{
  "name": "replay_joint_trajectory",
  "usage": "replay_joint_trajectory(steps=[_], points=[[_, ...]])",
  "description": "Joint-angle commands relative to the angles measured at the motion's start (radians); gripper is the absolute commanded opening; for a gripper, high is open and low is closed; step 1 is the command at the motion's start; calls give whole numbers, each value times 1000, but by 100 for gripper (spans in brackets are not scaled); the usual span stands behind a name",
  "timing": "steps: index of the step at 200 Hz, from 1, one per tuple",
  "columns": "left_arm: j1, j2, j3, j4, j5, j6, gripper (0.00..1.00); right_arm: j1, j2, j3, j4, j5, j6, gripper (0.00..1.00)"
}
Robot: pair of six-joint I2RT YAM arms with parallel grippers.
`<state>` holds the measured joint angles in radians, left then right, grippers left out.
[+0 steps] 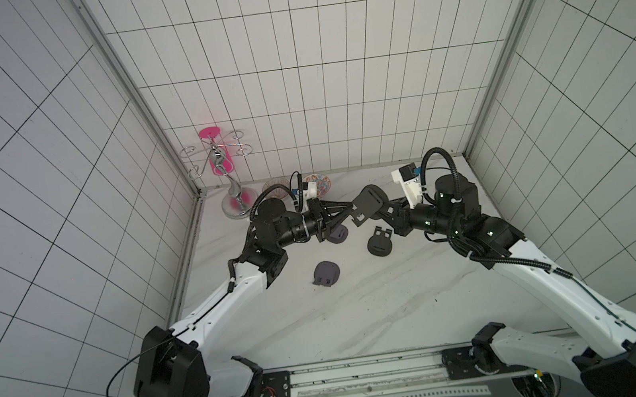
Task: Open the phone stand
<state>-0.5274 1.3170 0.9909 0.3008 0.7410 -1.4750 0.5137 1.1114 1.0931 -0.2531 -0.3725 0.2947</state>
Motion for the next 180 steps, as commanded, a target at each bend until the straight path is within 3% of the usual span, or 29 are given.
replay_joint_trajectory(steps=[1,96,132,180], points=[[3,-69,143,185,38,0,0,-20,71,-70,-306,254,-50,0],[53,12,387,-122,106,130,0,20,114,-73,-324,375,-52,0],[43,-19,302,46,84,129,0,20,110,-90,-290,276,-19,0],[3,-32,230,146,29,147,0,20,99,-84,-274,120,28,0]])
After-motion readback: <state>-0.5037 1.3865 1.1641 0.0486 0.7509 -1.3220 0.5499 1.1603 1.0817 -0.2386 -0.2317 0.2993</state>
